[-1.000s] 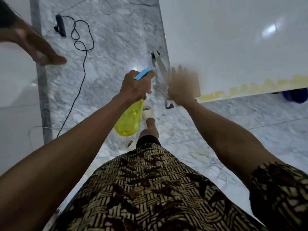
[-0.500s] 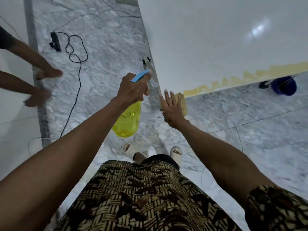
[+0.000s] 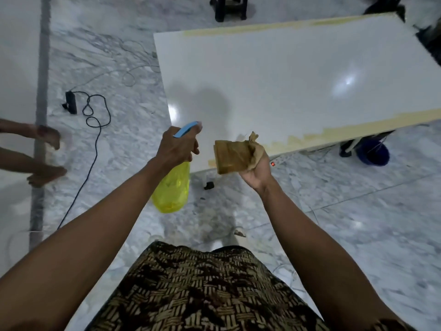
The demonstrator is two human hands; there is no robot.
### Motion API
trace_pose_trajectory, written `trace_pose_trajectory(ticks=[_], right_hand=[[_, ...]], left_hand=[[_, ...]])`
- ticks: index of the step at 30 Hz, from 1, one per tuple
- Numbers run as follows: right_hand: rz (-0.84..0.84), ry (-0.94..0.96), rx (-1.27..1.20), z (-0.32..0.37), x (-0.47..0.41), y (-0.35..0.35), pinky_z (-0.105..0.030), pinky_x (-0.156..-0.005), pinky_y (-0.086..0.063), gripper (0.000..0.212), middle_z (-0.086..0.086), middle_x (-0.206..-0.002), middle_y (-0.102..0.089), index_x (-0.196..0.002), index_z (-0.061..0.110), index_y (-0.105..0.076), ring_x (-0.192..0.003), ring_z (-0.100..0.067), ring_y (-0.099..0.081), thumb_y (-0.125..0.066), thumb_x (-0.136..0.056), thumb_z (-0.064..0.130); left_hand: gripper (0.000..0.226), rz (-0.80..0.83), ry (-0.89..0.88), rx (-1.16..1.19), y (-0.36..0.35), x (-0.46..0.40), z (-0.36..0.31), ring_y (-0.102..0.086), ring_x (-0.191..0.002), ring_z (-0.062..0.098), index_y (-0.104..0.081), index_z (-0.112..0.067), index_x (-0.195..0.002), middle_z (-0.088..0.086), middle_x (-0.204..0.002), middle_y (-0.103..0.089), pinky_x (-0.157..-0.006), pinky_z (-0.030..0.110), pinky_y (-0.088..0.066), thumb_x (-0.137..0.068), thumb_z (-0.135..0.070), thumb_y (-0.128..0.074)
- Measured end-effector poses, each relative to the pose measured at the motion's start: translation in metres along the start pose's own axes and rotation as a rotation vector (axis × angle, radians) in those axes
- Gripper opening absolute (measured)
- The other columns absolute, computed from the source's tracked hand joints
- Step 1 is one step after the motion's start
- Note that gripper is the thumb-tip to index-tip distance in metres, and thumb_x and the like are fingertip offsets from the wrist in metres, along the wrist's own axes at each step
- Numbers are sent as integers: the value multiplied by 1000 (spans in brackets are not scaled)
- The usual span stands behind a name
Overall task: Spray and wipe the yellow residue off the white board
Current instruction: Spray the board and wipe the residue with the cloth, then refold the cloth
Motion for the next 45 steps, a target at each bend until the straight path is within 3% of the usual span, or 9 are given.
trace_pose_trajectory(ticks=[3, 7, 13, 18, 23, 26, 31, 37, 45], right_hand=[[97, 31, -69, 37, -6, 0, -41, -109, -43, 21, -9, -102, -67, -99, 14, -68, -102, -27, -63, -60, -93, 32], [140, -142, -44, 62, -19, -4, -49, -116, -33, 35, -13, -119, -64, -105, 13, -69, -117, -34, -58, -53, -96, 43], [270, -297, 41, 53, -46, -43, -49, -118, -28, 42, -15, -118, -63, -111, 11, -65, -117, -34, -57, -45, -101, 47], [300, -441, 96, 28, -82, -74, -49, -120, -24, 54, -14, -152, -41, -133, 13, -53, -144, -32, -36, -50, -97, 53], [307, -556, 89, 20, -108, -99, -52, -117, -31, 76, -15, -151, -47, -130, 14, -62, -138, -34, -46, -60, -82, 73], [351, -596, 114, 18, -115, -108, -51, -119, -28, 89, -10, -156, -39, -144, 20, -49, -142, -33, -41, -70, -75, 72], [618, -591, 391, 11, -127, -131, -52, -123, -15, 62, -23, -141, -41, -129, 7, -47, -137, -37, -36, -46, -99, 61], [657, -721, 582, 8, -134, -140, -46, -124, -22, 84, -15, -149, -46, -149, 7, -43, -143, -31, -39, -51, -92, 69], [734, -875, 724, 13, -132, -113, -48, -123, -23, 77, -18, -151, -46, -148, 9, -45, -143, -32, -41, -41, -96, 67]], left_hand=[[62, -17, 19, 65, -28, 2, -12, -70, -60, 30, -74, 3, -78, 18, -74, -77, -59, 33, -58, -100, -54, -64], [64, -63, 12, 159, -53, 2, -27, -73, -80, 50, -74, 4, -76, 18, -72, -75, -65, 43, -59, -100, -54, -64], [60, -139, 133, 184, -55, -2, -22, -74, -71, 40, -74, -1, -73, 19, -76, -77, -65, 40, -58, -99, -54, -66], [58, -174, 199, 152, -38, -25, -6, -67, -59, 29, -71, -6, -64, 18, -70, -76, -59, 33, -56, -100, -52, -64], [59, -226, 278, 143, -23, -48, 4, -63, -51, 23, -70, -5, -63, 18, -70, -76, -59, 32, -54, -98, -53, -64], [56, -269, 331, 172, -20, -47, 11, -62, -48, 16, -71, -4, -68, 22, -75, -76, -52, 27, -54, -100, -50, -65], [60, -358, 402, 157, -22, -39, 15, -59, -40, 11, -72, -2, -70, 19, -75, -78, -48, 22, -50, -101, -53, -62], [64, -609, 486, 271, -42, -6, 12, -58, -41, 14, -70, -2, -67, 19, -74, -77, -47, 21, -47, -101, -55, -61], [57, -873, 564, 403, -97, 32, -3, -59, -42, 16, -69, -5, -68, 19, -72, -75, -46, 20, -48, -102, -50, -63]])
Point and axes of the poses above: each hand's wrist, its own x-axis away from the middle knuckle, its own y-axis out of the back of the hand, z = x × y, the point moved 9 cm from there along -x, towards the middle knuckle
